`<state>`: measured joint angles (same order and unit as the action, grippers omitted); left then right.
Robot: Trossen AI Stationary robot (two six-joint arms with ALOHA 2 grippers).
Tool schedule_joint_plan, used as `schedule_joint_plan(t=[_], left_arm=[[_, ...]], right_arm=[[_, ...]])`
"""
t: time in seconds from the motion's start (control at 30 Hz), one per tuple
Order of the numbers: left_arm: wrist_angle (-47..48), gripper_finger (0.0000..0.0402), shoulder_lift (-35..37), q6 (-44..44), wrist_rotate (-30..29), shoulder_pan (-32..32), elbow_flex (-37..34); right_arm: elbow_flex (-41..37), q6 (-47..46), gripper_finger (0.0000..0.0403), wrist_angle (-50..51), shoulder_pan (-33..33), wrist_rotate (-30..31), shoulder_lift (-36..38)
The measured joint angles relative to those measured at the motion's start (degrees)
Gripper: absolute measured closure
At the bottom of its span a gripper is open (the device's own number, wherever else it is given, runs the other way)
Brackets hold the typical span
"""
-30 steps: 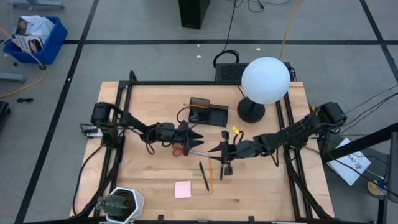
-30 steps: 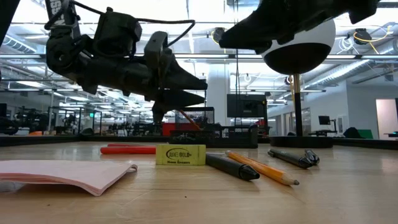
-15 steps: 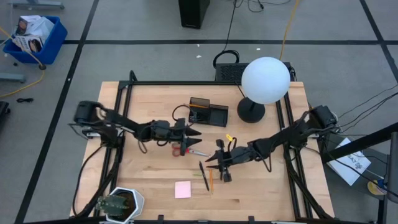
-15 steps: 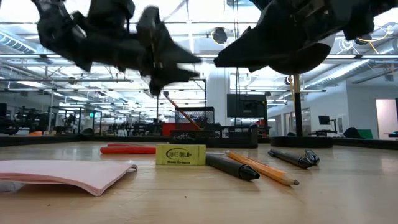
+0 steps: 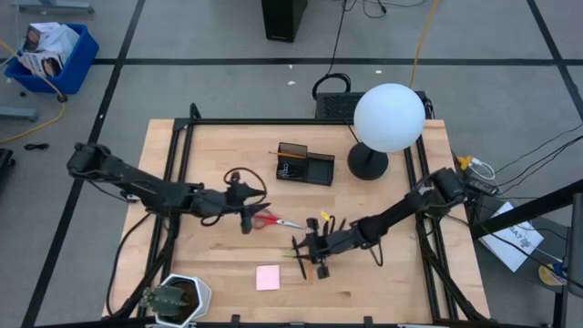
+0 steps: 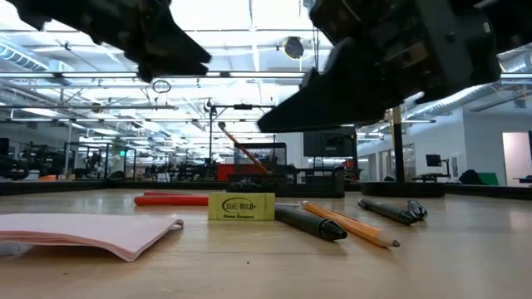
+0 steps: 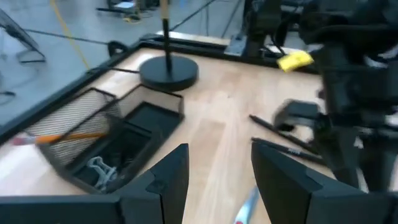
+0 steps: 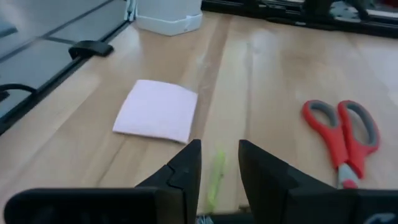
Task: Pick and place office supplies into organizer
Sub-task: Put the green eraser into the black desk organizer
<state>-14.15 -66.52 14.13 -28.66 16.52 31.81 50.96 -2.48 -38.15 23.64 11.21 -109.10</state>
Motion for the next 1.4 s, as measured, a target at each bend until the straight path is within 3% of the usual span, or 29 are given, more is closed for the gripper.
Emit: schedule_joint_plan(t=[0.17, 0.33, 0.5, 1.2, 1.4], left_arm=[[4.7, 0.0222, 4.4, 1.0, -4.4, 2.5, 0.0], [6.4, 0.0222, 5.9, 1.0, -7.3, 4.5, 0.0], [6.7, 0.0222, 5.9, 0.9, -10.5, 5.7, 0.0], [6.6, 0.0222, 5.9, 1.0, -10.5, 5.7, 0.0], [6.6, 0.0222, 5.9, 1.0, -10.5, 5.7, 0.0]], right_arm=[[9.8, -1.9, 0.0300, 14.5, 1.0, 1.3, -3.8], [15.3, -4.6, 0.0300, 22.4, 0.8, 2.4, -5.6], [15.4, -6.2, 0.0300, 24.8, 0.5, 2.2, -6.2], [15.4, -5.9, 0.0300, 24.0, -0.3, 1.9, -9.0], [15.4, -3.8, 0.0300, 25.0, -0.3, -1.0, -9.0]])
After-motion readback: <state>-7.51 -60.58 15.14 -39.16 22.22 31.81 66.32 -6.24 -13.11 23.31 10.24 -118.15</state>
